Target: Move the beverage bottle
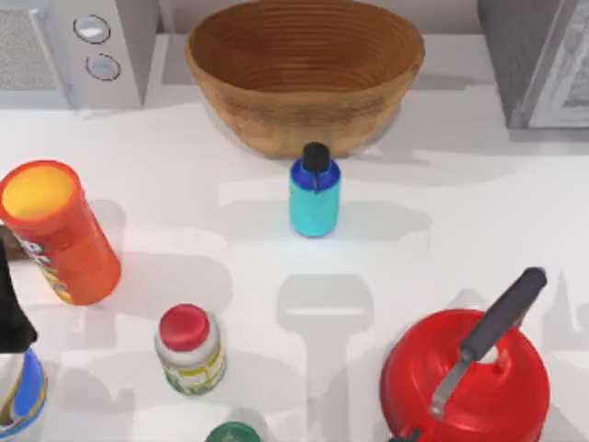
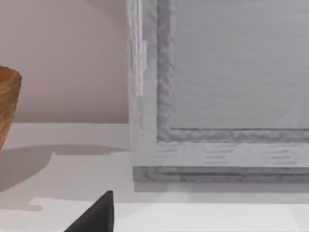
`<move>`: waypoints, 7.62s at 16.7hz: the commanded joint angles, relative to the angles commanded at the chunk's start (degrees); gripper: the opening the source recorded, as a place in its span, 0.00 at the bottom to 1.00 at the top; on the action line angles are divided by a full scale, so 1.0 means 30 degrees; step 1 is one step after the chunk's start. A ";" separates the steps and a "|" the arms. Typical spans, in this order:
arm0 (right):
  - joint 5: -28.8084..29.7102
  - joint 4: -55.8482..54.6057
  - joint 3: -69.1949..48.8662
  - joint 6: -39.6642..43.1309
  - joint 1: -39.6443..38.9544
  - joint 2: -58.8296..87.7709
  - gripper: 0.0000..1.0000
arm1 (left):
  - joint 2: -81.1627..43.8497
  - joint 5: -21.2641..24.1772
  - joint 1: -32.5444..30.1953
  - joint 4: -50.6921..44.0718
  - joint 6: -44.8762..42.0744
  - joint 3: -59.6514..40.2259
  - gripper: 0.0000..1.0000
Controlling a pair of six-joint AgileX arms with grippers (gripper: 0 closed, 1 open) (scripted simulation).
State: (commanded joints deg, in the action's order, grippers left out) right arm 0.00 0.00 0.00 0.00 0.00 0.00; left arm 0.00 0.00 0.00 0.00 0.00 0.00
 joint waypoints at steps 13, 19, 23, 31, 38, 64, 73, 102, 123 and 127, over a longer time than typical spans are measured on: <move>0.0092 -0.1597 -0.6711 0.0247 -0.5681 1.2984 1.00 | 0.0000 0.0000 0.0000 0.0000 0.0000 0.0000 1.00; -0.0947 -0.3802 -1.2345 0.0932 -0.8674 2.4479 1.00 | 0.0000 0.0000 0.0000 0.0000 0.0000 0.0000 1.00; -0.2129 -0.4930 -1.4835 0.1603 -0.9839 2.9662 1.00 | 0.0000 0.0000 0.0000 0.0000 0.0000 0.0000 1.00; -0.3418 -0.5705 -1.5635 0.2278 -1.0412 3.2948 1.00 | 0.0000 0.0000 0.0000 0.0000 0.0000 0.0000 1.00; -0.3222 -0.5608 -1.7249 0.2143 -1.0613 3.4421 1.00 | 0.0000 0.0000 0.0000 0.0000 0.0000 0.0000 1.00; -0.2629 -0.7796 -2.1264 0.1775 -1.1229 4.0593 0.10 | 0.0000 0.0000 0.0000 0.0000 0.0000 0.0000 1.00; -0.2629 -0.7796 -2.1264 0.1775 -1.1229 4.0593 0.00 | 0.0000 0.0000 0.0000 0.0000 0.0000 0.0000 1.00; -0.0587 -0.6848 -1.0182 -0.1315 0.0216 2.8099 0.00 | 0.0000 0.0000 0.0000 0.0000 0.0000 0.0000 1.00; -0.0256 -1.1924 -1.1557 -0.1484 -0.0013 3.4559 0.00 | 0.0000 0.0000 0.0000 0.0000 0.0000 0.0000 1.00; -0.0256 -1.1924 -1.1557 -0.1484 -0.0013 3.4559 0.23 | 0.0000 0.0000 0.0000 0.0000 0.0000 0.0000 1.00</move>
State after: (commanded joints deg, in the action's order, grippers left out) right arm -0.77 -35.77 -34.67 -4.45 -0.04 103.68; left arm 0.00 0.00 0.00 0.00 0.00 0.00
